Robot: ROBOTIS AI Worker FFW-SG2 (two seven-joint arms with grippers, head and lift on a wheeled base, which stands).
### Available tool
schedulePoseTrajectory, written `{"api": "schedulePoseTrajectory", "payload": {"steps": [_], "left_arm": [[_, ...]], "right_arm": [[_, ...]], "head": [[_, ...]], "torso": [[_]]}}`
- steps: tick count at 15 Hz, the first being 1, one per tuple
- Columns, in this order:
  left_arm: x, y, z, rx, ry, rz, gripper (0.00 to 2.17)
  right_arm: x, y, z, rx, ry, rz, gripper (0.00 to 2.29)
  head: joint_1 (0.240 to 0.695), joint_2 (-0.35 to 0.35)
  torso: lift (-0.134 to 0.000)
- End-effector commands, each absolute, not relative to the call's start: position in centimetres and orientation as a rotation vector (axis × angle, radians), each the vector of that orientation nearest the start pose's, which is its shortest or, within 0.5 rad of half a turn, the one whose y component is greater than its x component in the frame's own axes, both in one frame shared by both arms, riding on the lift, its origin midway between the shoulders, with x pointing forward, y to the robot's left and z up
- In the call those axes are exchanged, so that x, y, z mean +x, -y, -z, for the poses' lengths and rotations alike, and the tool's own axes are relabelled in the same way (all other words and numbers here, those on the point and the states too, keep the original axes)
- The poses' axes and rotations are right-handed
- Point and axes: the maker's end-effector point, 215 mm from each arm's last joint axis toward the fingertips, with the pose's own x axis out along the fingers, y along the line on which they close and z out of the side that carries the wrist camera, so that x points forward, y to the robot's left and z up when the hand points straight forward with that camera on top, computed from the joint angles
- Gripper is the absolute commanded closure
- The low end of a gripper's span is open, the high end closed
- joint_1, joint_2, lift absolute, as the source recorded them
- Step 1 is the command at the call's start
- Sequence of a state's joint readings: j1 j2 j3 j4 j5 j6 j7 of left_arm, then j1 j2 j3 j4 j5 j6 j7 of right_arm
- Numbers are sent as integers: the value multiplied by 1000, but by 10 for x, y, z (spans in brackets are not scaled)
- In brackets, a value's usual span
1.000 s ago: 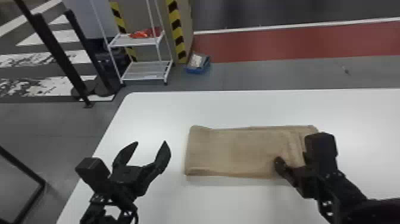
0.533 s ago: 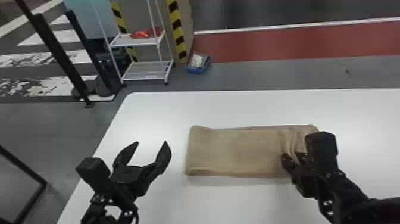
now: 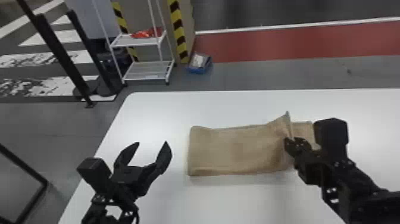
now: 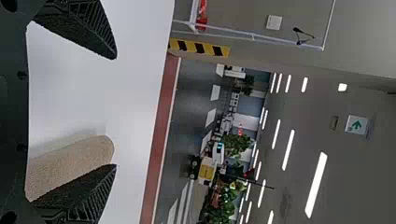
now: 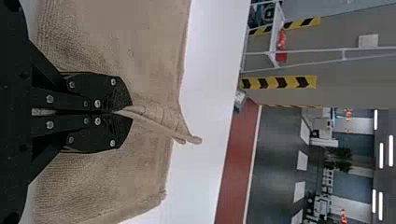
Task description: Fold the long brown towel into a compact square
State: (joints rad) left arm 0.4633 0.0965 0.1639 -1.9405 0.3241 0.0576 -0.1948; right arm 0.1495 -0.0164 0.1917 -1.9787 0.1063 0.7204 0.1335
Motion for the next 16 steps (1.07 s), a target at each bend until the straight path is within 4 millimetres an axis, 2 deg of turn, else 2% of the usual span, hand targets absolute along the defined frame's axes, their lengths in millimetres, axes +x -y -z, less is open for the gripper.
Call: {"api": "schedulePoseTrajectory", "payload": {"steps": [1,2,3,5,6,8,11,12,13,14,15,16], "left_arm": [[449,-290,377,-183,-108,77,43],[449,-291,378,-185,-109,76,43],[450,-292,377,-184,-107,78,53],[452,-290,378,-186,-107,82,63],[453,-289,376,-187,-105,85,63],[453,-290,376,-185,-105,84,63],[452,-292,375,-185,-103,82,63],[452,-293,376,-184,-105,82,63],[452,-291,377,-185,-107,84,63],[453,-290,376,-185,-104,86,63],[453,-289,376,-185,-105,87,63],[453,-289,376,-185,-105,87,63]], "right_arm": [[522,137,382,-72,-416,-235,1180],[528,150,381,-70,-423,-211,1180],[527,154,395,-72,-449,-204,1180],[529,148,419,-66,-486,-219,1180],[539,150,418,-70,-487,-216,1180],[547,157,403,-53,-467,-210,1180],[553,186,385,-14,-450,-164,1177],[556,188,392,-15,-474,-159,1153],[555,192,412,-12,-517,-154,1123],[557,198,417,0,-527,-147,755],[558,197,416,24,-527,-157,225],[558,202,419,32,-536,-147,6]], "head": [[695,202],[695,199],[695,181],[695,162],[695,159],[695,158],[695,143],[695,136],[695,130],[695,117],[695,112],[695,109]], "torso": [[-117],[-117],[-117],[-117],[-117],[-117],[-117],[-117],[-117],[-117],[-117],[-117]]}}
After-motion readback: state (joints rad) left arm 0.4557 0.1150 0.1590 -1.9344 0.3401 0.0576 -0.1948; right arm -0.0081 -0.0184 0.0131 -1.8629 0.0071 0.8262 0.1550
